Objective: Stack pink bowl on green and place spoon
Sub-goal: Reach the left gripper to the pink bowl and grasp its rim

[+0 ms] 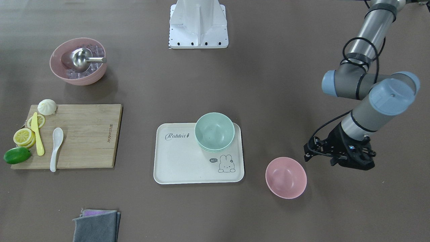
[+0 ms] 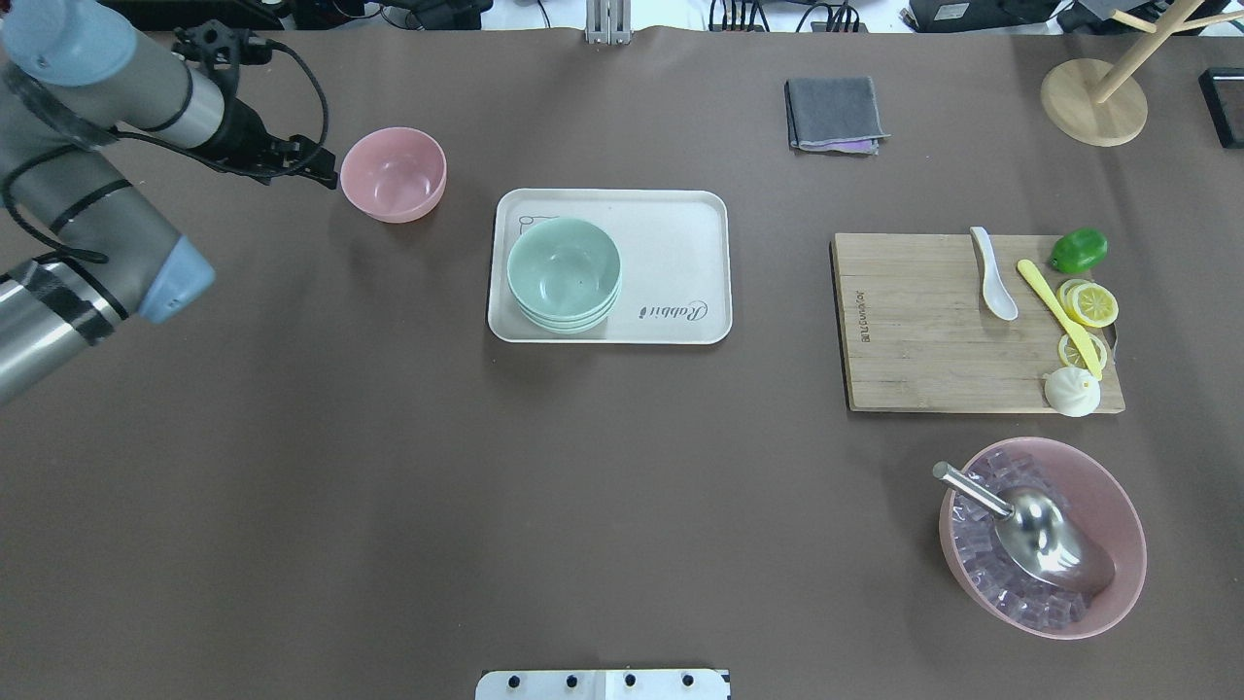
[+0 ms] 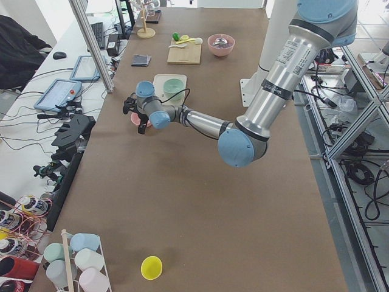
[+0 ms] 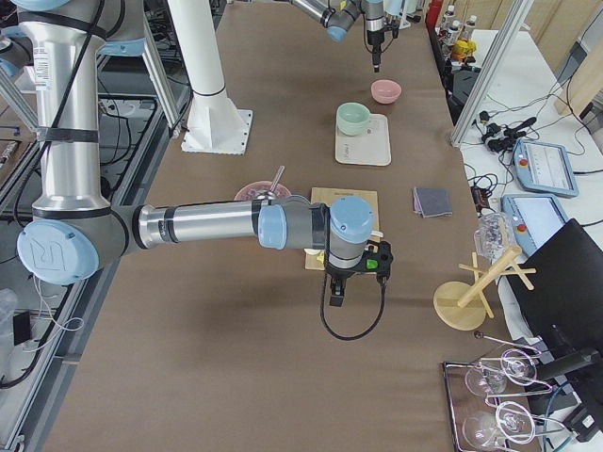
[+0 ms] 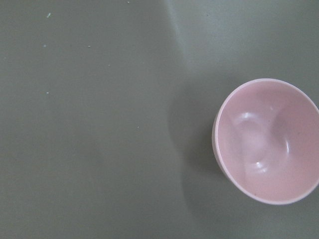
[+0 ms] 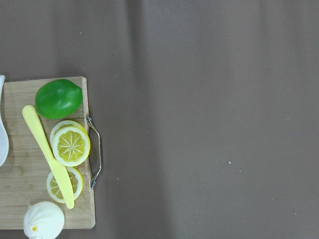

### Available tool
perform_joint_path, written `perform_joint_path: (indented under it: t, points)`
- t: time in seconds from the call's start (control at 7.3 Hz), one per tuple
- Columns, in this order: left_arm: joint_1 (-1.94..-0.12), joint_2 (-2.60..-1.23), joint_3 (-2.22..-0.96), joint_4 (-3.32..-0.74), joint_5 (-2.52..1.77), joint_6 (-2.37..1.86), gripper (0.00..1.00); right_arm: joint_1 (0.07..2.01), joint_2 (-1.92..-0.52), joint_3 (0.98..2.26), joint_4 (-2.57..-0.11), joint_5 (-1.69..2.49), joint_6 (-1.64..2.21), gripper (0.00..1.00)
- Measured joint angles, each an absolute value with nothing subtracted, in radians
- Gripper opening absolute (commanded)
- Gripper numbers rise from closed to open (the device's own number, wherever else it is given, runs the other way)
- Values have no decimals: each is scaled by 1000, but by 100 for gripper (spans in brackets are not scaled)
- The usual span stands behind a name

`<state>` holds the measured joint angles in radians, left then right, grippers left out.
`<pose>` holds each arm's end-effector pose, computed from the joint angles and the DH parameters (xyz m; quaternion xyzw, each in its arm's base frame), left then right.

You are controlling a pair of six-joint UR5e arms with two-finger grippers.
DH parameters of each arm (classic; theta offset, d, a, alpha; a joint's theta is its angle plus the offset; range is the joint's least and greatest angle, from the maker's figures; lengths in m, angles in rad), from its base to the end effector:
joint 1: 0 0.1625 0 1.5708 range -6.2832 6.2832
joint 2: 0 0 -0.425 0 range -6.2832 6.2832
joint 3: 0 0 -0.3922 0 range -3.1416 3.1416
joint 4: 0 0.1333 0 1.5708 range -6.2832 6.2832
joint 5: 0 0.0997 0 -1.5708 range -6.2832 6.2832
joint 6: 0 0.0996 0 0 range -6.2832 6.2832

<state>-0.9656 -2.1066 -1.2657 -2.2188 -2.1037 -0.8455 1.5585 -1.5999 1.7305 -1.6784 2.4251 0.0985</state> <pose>0.3464 -0.6461 0.4162 0.1490 0.4505 0.0065 0.8802 0.0523 -0.4783 0.5993 -0.0125 -0.4142 0.0345 0.9095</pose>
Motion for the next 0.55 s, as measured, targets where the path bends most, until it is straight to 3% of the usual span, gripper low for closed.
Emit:
perform_joint_path:
  t: [0.41, 0.55]
  points:
    - [-923, -2151, -1209, -2252, -2052, -958, 80, 1547, -1600, 1730, -1678, 2424, 102, 100]
    - [-923, -2160, -1196, -2253, -2044, -987, 68, 1545, -1599, 1730, -1678, 2424, 103, 100]
